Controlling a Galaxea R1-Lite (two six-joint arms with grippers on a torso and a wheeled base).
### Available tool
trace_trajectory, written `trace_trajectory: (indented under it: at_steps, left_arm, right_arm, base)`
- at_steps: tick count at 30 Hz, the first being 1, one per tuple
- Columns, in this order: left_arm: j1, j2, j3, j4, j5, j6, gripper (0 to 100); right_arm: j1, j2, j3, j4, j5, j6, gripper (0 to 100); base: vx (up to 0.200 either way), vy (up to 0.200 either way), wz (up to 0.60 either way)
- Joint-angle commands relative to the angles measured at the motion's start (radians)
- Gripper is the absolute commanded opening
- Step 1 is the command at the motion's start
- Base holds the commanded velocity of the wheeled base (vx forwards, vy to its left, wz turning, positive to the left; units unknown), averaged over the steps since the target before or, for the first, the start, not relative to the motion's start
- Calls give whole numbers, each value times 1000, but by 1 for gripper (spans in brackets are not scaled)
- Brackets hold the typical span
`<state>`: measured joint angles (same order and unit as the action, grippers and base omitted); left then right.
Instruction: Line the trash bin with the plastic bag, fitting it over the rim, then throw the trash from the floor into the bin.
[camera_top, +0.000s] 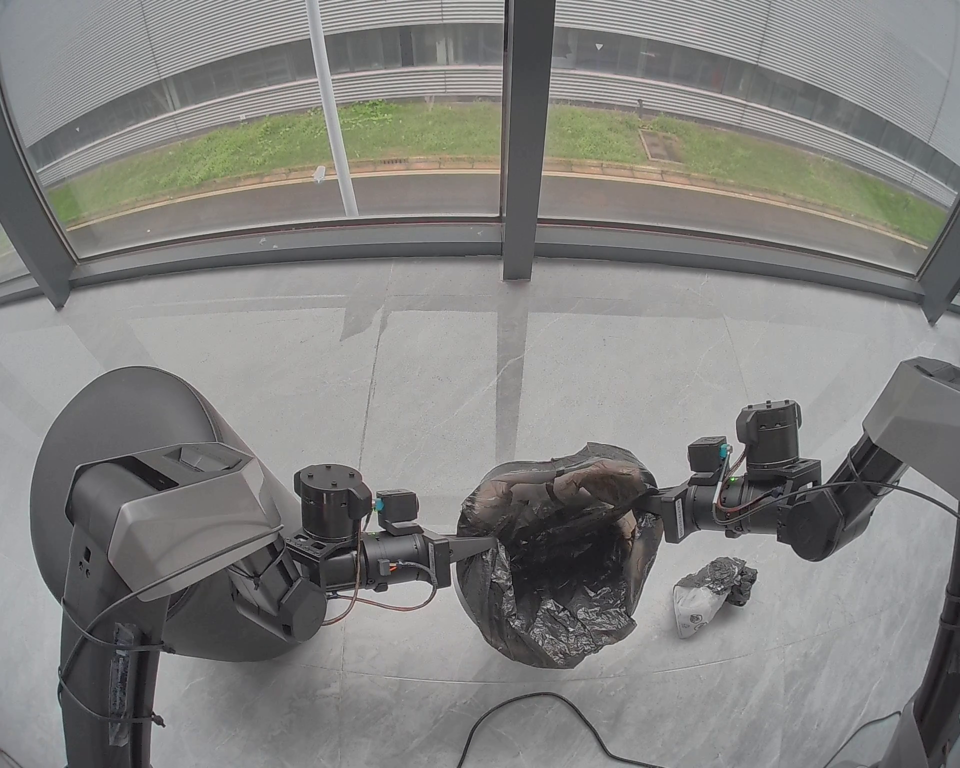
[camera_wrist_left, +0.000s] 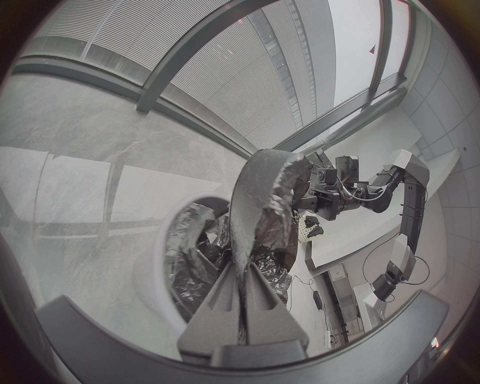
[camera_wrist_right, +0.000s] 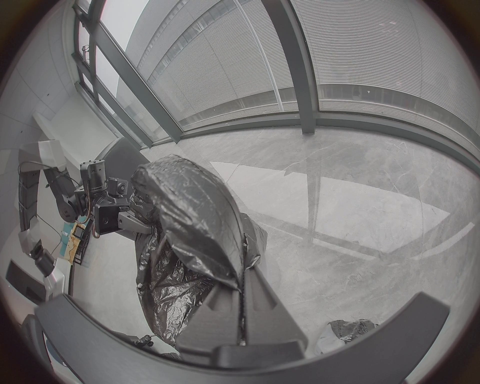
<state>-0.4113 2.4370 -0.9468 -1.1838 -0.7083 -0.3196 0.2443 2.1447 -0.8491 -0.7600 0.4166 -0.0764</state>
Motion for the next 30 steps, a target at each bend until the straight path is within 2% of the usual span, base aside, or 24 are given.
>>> trace_trajectory:
  at_steps: [1, 5, 9, 18, 25, 26, 30]
  left_arm:
    - [57, -26, 46, -17, 0, -1, 0]
    - [94, -87, 120, -17, -10, 1, 0]
    - [94, -93, 161, -19, -7, 1, 0]
    - [31, -3, 31, -8, 38, -7, 0]
    - [34, 10, 19, -7, 39, -16, 0]
    - [34, 10, 19, -7, 39, -16, 0]
    - [51, 0, 22, -8, 39, -16, 0]
  right_arm:
    - [33, 86, -16, -53, 1, 0, 0]
    - [50, 96, -19, -59, 1, 0, 0]
    - [49, 112, -33, -61, -1, -2, 0]
    - [1, 182, -149, -102, -4, -5, 0]
    - [-23, 196, -154, -102, -1, -8, 0]
    - [-23, 196, -154, -102, -1, -8, 100]
    - [-28, 204, -153, -105, -1, -20, 100]
  base:
    - [0, 0, 0]
    - [0, 0, 0]
    - [0, 0, 0]
    - [0, 0, 0]
    - [0, 0, 0]
    - [0, 0, 0]
    - [0, 0, 0]
